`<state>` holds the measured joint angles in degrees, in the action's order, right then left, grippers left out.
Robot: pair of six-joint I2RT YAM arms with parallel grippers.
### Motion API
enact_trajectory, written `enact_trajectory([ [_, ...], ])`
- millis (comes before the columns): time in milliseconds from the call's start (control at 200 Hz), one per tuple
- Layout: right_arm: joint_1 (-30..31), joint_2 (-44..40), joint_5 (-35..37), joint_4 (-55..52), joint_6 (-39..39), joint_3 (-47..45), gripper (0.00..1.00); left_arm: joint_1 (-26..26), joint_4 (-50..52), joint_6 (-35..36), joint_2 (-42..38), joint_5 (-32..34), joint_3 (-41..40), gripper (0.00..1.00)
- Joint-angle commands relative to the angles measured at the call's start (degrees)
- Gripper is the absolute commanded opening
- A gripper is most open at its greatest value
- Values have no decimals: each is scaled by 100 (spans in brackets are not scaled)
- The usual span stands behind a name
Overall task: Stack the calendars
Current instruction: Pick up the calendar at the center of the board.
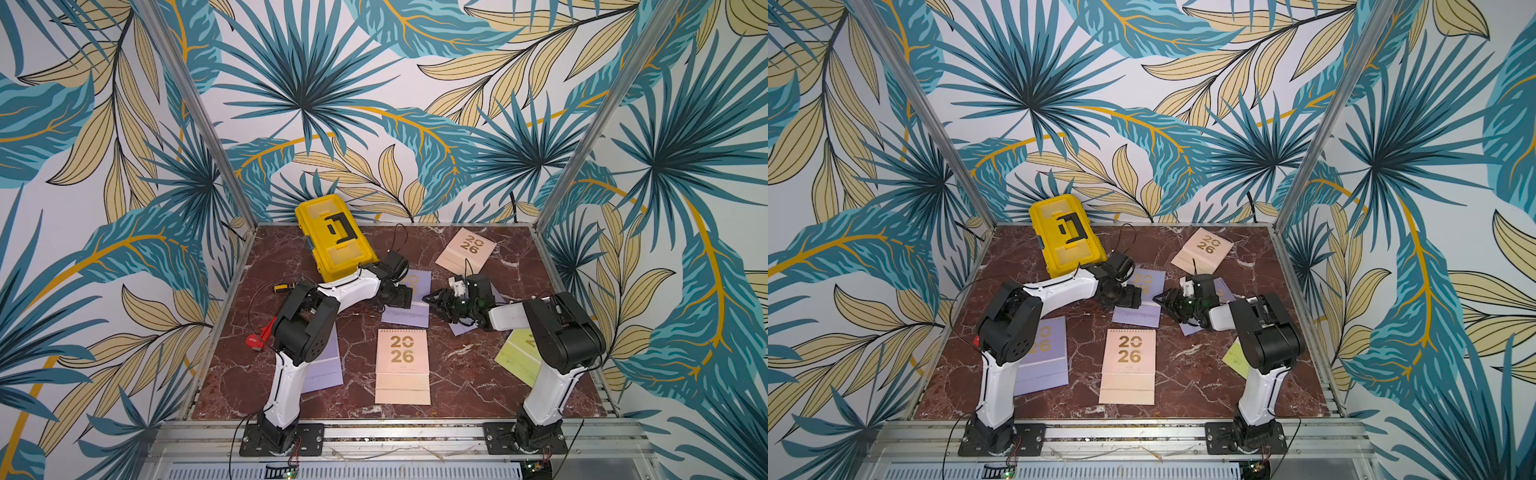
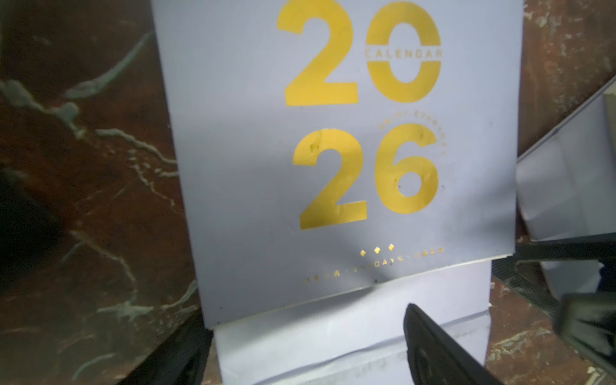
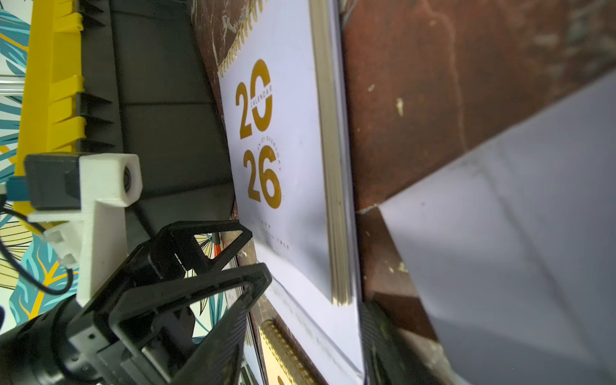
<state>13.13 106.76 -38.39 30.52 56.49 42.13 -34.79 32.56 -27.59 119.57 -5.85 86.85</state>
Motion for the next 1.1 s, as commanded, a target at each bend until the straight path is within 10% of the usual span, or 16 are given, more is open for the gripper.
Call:
enact_trajectory([
  [0,10,256,-313,585,454,-245,58,71,-390,-249,-184,-496,-169,90],
  [315,6,754,-524,3353,1911,-563,53,156,-454,-385,-370,-763,-176,90],
  [791,4,631,-675,3655,2036,-587,41,174,-496,-413,-224,-896,-168,90],
  [1097,6,-93,-404,1108,423,-399,35,174,-502,-395,-240,-1025,-111,90],
])
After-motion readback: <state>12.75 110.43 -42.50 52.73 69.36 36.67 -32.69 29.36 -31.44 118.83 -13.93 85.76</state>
